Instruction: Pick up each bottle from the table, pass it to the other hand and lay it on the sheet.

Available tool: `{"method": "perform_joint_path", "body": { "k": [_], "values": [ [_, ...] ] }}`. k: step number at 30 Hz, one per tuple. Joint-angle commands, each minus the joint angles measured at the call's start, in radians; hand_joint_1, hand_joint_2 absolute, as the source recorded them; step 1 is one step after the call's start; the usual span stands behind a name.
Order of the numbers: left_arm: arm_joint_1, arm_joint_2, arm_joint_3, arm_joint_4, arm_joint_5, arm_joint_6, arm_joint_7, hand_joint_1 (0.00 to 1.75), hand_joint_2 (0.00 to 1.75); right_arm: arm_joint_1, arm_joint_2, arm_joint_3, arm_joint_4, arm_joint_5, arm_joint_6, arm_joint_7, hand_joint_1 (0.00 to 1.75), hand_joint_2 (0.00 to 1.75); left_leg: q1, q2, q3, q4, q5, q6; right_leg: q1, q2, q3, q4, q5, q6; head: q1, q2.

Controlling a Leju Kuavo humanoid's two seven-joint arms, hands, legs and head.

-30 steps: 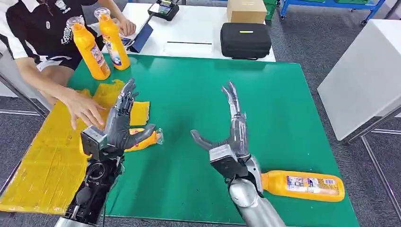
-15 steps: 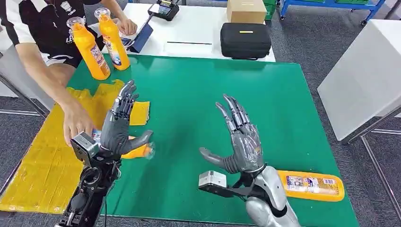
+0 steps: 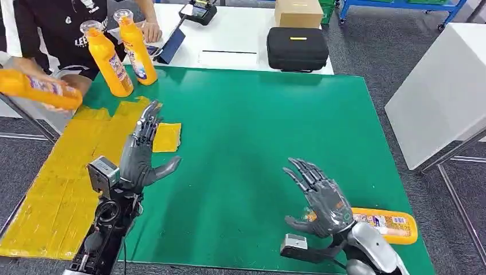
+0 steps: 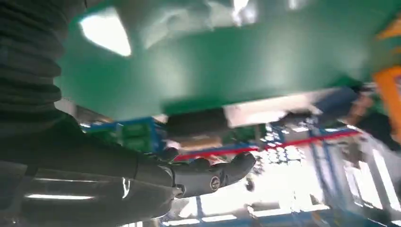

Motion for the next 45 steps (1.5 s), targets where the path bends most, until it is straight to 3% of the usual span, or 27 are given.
{"method": "perform_joint_path", "body": {
  "k": [1, 4, 8, 14, 26, 31, 34, 36, 45],
  "values": [
    [-0.039, 0.011, 0.002, 0.11, -0.007, -0.004, 0.004, 0.0, 1.75, 0.088, 0.031, -0.196, 0.036, -0.027, -0.011, -0.002, 0.0, 1.75, 0.0, -0.001, 0.007, -0.001, -0.002, -0.002, 0.0, -0.002, 0.007, -0.001, -0.003, -0.002, 0.0, 0.0],
    [-0.03, 0.006, -0.009, 0.111, -0.006, -0.015, 0.004, 0.0, 1.75, 0.144, 0.104, -0.347, 0.025, -0.02, 0.031, -0.034, 0.0, 1.75, 0.0, -0.002, 0.006, -0.001, -0.002, -0.002, 0.001, -0.003, 0.006, -0.001, -0.003, -0.002, 0.0, 0.0],
    [-0.026, 0.002, -0.012, 0.116, -0.002, -0.018, 0.004, 0.0, 1.75, 0.185, 0.106, -0.441, 0.051, -0.012, 0.069, -0.054, 0.0, 1.75, 0.0, -0.004, 0.008, -0.002, -0.003, -0.002, 0.0, -0.006, 0.009, -0.001, -0.005, -0.002, 0.0, 0.0],
    [-0.037, -0.003, -0.015, 0.127, -0.004, -0.023, 0.004, 0.0, 1.75, 0.164, 0.129, -0.54, 0.08, 0.039, 0.137, -0.098, 0.0, 1.75, 0.0, -0.001, 0.007, -0.001, -0.004, -0.001, 0.0, -0.003, 0.007, -0.001, -0.004, -0.001, 0.0, 0.0],
    [-0.035, -0.006, -0.016, 0.129, -0.007, -0.026, 0.004, 0.0, 1.75, 0.172, 0.141, -0.592, 0.078, 0.065, 0.191, -0.102, 0.0, 1.75, 0.0, 0.0, 0.004, -0.001, -0.002, -0.001, 0.0, -0.001, 0.003, -0.002, -0.002, 0.0, 0.0, 0.0],
    [-0.031, -0.008, -0.01, 0.129, -0.006, -0.028, 0.004, 0.0, 1.75, 0.137, 0.138, -0.656, 0.144, 0.091, 0.242, -0.147, 0.0, 1.75, 0.0, 0.0, 0.009, -0.001, -0.005, -0.002, 0.0, -0.002, 0.008, -0.001, -0.005, -0.001, 0.0, 0.0],
    [-0.035, -0.01, 0.0, 0.143, -0.006, -0.027, 0.004, 0.0, 1.75, 0.102, 0.138, -0.662, 0.189, 0.123, 0.238, -0.168, 0.0, 1.75, 0.0, 0.002, 0.004, -0.001, -0.003, -0.001, 0.001, 0.0, 0.004, -0.002, -0.002, 0.0, 0.0, 0.0],
    [-0.037, -0.011, 0.004, 0.145, -0.005, -0.031, 0.004, 0.0, 1.75, 0.095, 0.137, -0.663, 0.199, 0.133, 0.241, -0.171, 0.0, 1.75, 0.0, 0.004, 0.011, -0.001, -0.005, -0.002, 0.001, 0.001, 0.01, -0.002, -0.004, -0.001, 0.0, 0.0],
    [-0.046, -0.014, 0.009, 0.158, -0.009, -0.033, 0.004, 0.0, 1.75, 0.083, 0.129, -0.661, 0.227, 0.157, 0.259, -0.177, 0.0, 1.75, 0.0, 0.002, 0.007, -0.001, -0.004, -0.001, 0.001, 0.0, 0.006, -0.002, -0.003, -0.001, 0.0, 0.0]
  ]
}}
